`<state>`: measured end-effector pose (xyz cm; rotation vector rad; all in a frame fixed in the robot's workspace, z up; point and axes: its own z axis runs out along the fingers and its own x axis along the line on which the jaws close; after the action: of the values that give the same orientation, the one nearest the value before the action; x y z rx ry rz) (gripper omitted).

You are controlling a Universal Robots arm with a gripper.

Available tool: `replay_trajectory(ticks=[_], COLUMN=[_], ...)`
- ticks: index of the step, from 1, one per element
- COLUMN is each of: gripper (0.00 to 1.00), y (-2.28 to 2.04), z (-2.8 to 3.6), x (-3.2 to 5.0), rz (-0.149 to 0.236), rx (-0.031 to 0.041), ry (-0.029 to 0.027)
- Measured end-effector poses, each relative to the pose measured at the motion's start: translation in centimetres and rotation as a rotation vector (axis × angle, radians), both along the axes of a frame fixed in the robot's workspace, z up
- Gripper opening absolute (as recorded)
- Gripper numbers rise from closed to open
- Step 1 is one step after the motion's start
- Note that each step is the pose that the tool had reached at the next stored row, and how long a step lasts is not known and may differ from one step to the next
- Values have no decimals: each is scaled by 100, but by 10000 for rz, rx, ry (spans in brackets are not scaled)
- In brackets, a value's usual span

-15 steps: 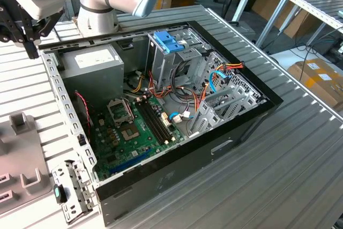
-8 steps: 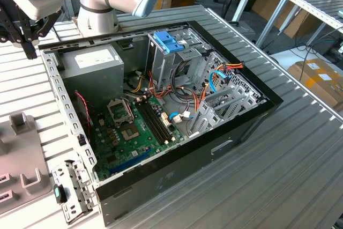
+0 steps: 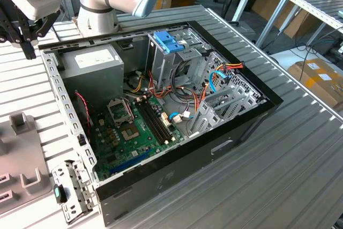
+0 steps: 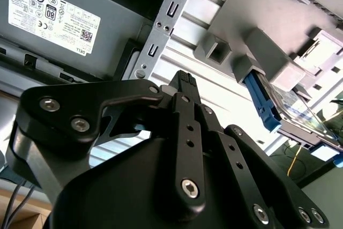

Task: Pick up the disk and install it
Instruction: 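Reach for the disk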

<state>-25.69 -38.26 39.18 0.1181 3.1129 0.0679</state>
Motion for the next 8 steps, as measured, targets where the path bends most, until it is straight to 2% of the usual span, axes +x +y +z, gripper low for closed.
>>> replay_trajectory(ticks=[8], gripper=[11], y=[1], z=[0], x=[-49], rz=[1], rx=[0], ry=[0])
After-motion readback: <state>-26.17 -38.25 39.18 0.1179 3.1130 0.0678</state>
